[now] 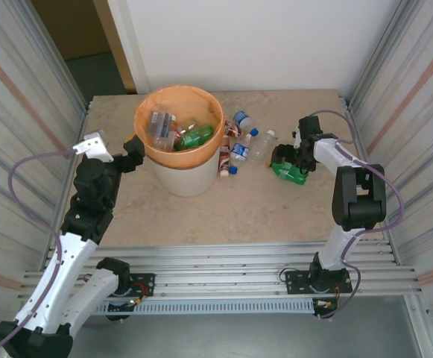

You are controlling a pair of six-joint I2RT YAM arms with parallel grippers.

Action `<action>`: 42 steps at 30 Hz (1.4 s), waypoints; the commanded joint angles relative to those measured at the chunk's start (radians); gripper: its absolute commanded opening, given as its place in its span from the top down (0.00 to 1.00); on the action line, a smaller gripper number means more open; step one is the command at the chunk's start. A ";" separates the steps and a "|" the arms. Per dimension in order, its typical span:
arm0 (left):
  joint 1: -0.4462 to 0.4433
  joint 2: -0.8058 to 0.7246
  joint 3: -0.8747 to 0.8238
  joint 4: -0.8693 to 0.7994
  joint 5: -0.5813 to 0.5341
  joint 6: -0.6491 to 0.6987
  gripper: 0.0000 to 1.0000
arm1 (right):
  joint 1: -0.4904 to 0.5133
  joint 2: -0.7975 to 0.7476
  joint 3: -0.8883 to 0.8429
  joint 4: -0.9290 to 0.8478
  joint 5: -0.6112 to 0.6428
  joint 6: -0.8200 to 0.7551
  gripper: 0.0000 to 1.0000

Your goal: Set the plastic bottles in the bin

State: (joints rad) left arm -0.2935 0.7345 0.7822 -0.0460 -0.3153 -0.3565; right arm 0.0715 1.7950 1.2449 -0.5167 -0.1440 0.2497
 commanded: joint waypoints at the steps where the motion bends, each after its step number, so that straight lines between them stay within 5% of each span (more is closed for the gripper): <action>1: 0.008 0.003 -0.014 0.046 -0.009 -0.021 0.01 | 0.002 -0.004 0.000 -0.028 -0.016 -0.007 0.00; 17: 0.009 0.026 -0.016 0.059 0.018 -0.039 0.01 | 0.078 -0.050 -0.052 -0.117 -0.068 0.009 0.13; 21: 0.009 0.025 -0.017 0.060 0.018 -0.041 0.01 | 0.094 -0.022 -0.044 -0.126 -0.042 0.005 0.26; 35: 0.011 0.028 -0.018 0.061 0.015 -0.041 0.01 | 0.137 0.089 -0.007 -0.123 0.011 0.003 0.25; 42: 0.014 0.033 -0.016 0.059 0.019 -0.042 0.01 | 0.159 0.108 -0.005 -0.136 0.062 0.008 0.34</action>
State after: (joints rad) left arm -0.2871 0.7673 0.7719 -0.0170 -0.2970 -0.3904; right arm 0.2169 1.8797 1.2179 -0.6151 -0.1223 0.2531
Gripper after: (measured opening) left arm 0.987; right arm 0.679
